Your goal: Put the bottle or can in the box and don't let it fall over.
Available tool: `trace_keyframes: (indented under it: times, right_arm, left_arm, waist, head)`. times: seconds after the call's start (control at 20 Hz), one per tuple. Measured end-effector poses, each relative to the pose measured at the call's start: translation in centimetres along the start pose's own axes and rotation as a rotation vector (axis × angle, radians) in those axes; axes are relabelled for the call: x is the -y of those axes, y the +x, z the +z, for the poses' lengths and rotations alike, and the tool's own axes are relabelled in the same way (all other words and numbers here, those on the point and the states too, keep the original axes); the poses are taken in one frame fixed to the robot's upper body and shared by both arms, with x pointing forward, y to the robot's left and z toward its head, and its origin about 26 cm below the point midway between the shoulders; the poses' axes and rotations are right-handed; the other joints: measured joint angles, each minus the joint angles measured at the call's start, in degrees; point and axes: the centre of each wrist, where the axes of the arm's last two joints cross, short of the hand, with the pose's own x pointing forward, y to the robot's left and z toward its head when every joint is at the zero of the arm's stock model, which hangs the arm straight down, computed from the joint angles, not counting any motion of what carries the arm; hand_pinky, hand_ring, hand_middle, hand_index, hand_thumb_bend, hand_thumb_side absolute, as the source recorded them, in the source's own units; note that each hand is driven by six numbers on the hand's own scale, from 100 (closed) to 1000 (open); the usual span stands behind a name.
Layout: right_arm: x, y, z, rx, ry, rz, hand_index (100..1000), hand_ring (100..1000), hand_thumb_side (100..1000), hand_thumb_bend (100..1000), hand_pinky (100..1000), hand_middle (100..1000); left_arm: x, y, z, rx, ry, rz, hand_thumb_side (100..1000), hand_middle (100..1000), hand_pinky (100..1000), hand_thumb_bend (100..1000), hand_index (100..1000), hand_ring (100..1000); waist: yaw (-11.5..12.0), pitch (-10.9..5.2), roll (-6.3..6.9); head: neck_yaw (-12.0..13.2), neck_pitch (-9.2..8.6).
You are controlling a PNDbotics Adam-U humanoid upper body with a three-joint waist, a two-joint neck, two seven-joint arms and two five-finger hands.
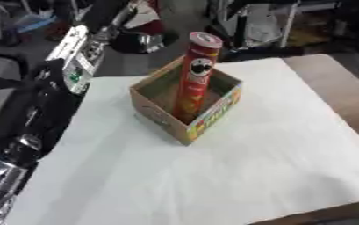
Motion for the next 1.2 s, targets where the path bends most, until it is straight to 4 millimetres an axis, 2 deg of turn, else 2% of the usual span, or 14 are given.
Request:
trace_keyframes:
  times: [0.05, 0.1, 0.25, 0.4, 0.6, 0.9, 1.05, 1.2]
  right_arm:
    - [0.1, 0.0, 0.0, -0.001, -0.005, 0.001, 1000, 732, 822, 100, 755, 672]
    - [0.2, 0.0, 0.0, -0.001, -0.009, 0.002, 1000, 732, 822, 100, 755, 671]
    - [0.4, 0.0, 0.2, -0.002, -0.029, 0.006, 1000, 732, 823, 100, 755, 671]
    - [0.6, 0.0, 0.3, -0.006, -0.041, 0.009, 1000, 732, 824, 100, 755, 671]
    - [0.9, -0.1, 0.5, -0.01, -0.058, 0.015, 1000, 732, 824, 100, 755, 670]
    - [1.3, -0.2, 1.0, -0.018, -0.094, 0.024, 1000, 732, 825, 100, 755, 669]
    - [1.4, -0.3, 1.1, -0.021, -0.102, 0.026, 1000, 732, 824, 100, 755, 669]
    - [1.4, -0.4, 1.3, -0.025, -0.105, 0.023, 1000, 732, 825, 100, 755, 669]
  left_arm:
    - [-0.9, -0.1, 0.7, -0.016, 0.047, 0.029, 883, 941, 964, 492, 1000, 904]
    - [-1.8, -0.3, 1.7, -0.033, 0.084, 0.061, 880, 927, 954, 449, 1000, 885]
    - [-4.3, 0.0, 5.6, -0.094, 0.147, 0.16, 905, 899, 935, 398, 1000, 850]
    - [-5.0, 1.1, 10.2, -0.191, 0.18, 0.282, 948, 875, 906, 332, 1000, 813]
    - [-4.4, 3.2, 16.5, -0.356, 0.213, 0.422, 997, 848, 875, 283, 1000, 776]
    - [-2.0, 6.0, 24.2, -0.628, 0.284, 0.51, 1000, 822, 848, 253, 1000, 738]
    - [-0.9, 7.1, 26.1, -0.734, 0.333, 0.54, 1000, 815, 840, 263, 1000, 728]
    - [0.1, 7.7, 26.7, -0.803, 0.378, 0.58, 1000, 810, 835, 267, 1000, 721]
  waist:
    - [0.4, 0.0, 0.04]
    - [0.8, 0.0, 0.05]
    - [1.9, 0.0, 0.07]
    - [2.8, 0.0, 0.09]
    - [4.0, 0.02, -0.12]
    - [5.7, 0.04, -0.92]
    - [6.4, 0.03, -1.12]
    - [6.9, -0.01, -1.48]
  head:
    - [-0.4, 0.0]
    - [-0.8, 0.0]
    - [-1.9, -0.1]
    - [-2.5, -0.29]
    - [-3.3, -0.46]
    - [-4.2, -0.41]
    - [-4.4, -0.29]
    - [-4.6, 0.08]
